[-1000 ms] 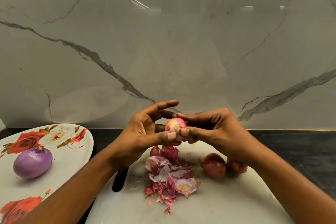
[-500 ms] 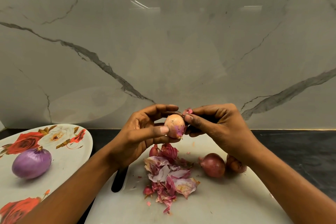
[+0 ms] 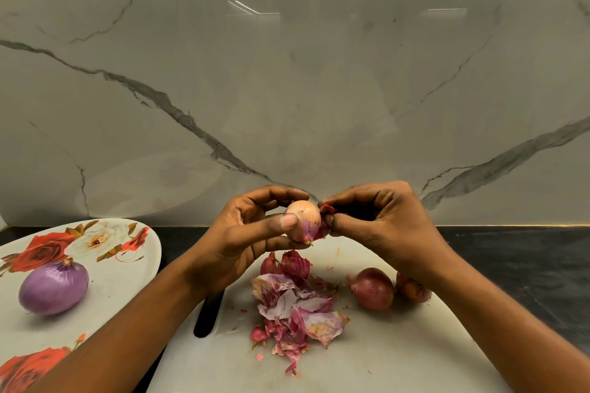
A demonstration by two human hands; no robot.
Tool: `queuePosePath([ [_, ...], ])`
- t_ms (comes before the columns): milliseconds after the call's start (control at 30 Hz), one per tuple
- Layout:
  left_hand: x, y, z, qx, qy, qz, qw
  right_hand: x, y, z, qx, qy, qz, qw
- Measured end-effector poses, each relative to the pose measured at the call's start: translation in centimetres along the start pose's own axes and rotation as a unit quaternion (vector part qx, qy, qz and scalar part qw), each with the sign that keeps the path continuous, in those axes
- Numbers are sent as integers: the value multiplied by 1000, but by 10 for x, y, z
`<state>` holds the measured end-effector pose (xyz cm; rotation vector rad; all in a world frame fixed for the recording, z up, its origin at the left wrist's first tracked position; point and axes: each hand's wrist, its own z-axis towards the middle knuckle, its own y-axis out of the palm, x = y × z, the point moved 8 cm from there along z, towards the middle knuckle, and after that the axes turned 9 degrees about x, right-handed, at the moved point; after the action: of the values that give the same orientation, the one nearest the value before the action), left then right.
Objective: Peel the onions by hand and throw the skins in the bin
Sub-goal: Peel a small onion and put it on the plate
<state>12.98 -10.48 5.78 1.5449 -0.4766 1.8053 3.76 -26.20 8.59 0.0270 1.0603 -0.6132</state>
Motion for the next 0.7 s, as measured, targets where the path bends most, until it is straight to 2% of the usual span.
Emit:
queuePosePath([
  [200,-10,-4,4,11,-53,-107,993,-1,-6,1,35,0,-7,999],
  [433,-8,-11,8,44,-48,-134,989,4,-17,6,60,10,-30,998],
  [533,-3,-17,9,61,-31,-135,988,6,-13,6,8,31,-67,997],
  [700,0,-20,6,86,-12,-45,995,12,10,-5,-99,65,-93,989],
])
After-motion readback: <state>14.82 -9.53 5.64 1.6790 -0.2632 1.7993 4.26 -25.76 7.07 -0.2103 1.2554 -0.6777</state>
